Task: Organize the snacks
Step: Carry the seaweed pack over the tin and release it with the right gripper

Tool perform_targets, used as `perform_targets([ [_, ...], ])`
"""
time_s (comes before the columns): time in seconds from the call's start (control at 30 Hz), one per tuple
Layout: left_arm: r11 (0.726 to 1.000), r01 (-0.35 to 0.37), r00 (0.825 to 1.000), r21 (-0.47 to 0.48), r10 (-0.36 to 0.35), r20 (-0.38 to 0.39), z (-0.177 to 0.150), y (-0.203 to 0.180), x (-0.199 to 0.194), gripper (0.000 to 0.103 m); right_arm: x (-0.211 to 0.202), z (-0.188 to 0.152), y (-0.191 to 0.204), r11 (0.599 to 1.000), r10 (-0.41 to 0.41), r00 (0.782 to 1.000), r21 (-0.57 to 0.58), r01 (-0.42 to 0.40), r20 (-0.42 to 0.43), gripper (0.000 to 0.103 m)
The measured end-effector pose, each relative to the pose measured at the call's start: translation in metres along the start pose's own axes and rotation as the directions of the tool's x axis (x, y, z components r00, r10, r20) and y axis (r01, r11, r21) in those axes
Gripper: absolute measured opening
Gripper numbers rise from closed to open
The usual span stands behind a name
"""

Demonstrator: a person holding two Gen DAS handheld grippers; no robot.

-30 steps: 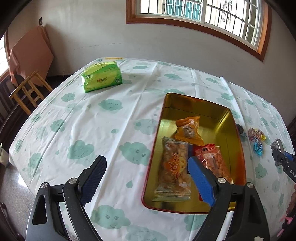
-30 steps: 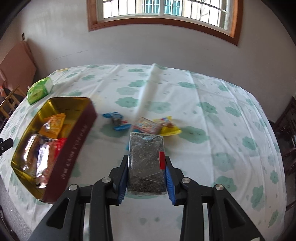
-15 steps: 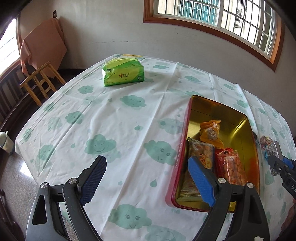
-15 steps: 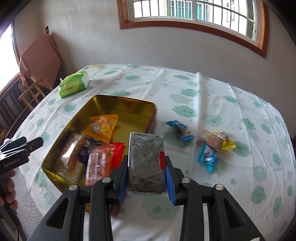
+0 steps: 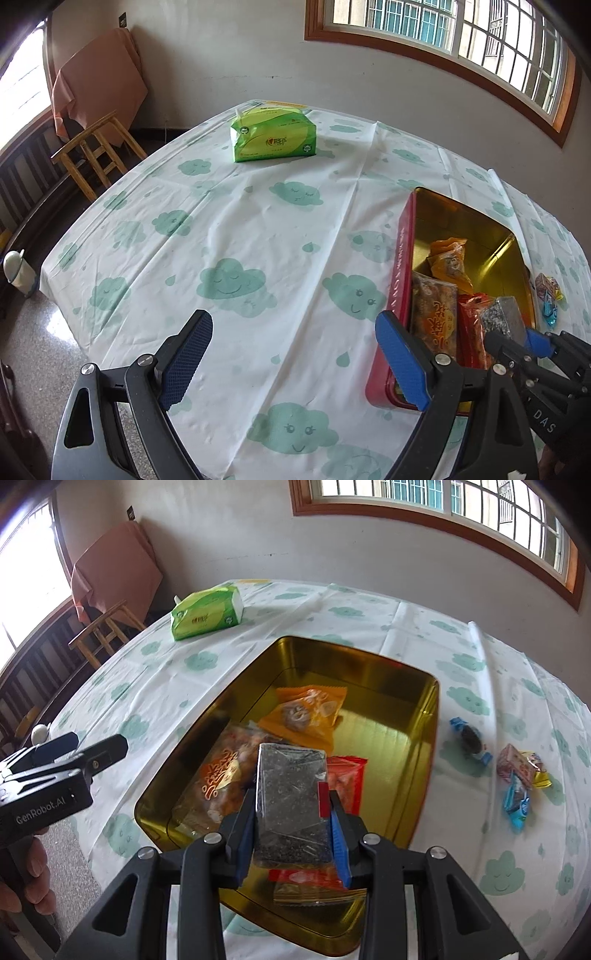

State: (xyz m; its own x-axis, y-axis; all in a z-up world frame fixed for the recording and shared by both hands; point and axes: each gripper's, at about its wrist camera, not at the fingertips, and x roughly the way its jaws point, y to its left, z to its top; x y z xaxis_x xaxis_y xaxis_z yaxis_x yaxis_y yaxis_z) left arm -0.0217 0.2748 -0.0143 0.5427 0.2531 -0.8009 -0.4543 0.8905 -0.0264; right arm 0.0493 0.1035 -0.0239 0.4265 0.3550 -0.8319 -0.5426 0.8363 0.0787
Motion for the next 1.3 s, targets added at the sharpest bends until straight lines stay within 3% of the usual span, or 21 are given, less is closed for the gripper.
perform_targets([
  [0.5, 1.000, -0.008, 1.000, 0.019, 0.009, -0.013, -0.002, -0.003, 0.000, 0.088, 0.010, -0.001, 0.004, 1.000, 0.020, 1.000, 0.002, -0.020, -0.021, 0.038],
  [0.83, 0.999, -0.002, 1.000, 0.037, 0.002, -0.005, -0.001, -0.014, -0.008, 0.088, -0.006, 0.000, -0.002, 0.998, 0.056, 0.998, 0.013, -0.057, 0.025, 0.042],
  [1.07, 0.997, 0.019, 1.000, 0.074, -0.020, 0.006, 0.001, -0.034, -0.016, 0.088, -0.030, -0.002, -0.036, 0.998, 0.015, 0.996, 0.056, -0.020, 0.084, 0.042],
  [1.3, 0.989, 0.063, 0.998, 0.136, -0.065, 0.006, 0.000, -0.068, -0.021, 0.088, -0.050, -0.019, -0.112, 0.987, -0.129, 0.984, 0.112, 0.115, 0.119, 0.042],
])
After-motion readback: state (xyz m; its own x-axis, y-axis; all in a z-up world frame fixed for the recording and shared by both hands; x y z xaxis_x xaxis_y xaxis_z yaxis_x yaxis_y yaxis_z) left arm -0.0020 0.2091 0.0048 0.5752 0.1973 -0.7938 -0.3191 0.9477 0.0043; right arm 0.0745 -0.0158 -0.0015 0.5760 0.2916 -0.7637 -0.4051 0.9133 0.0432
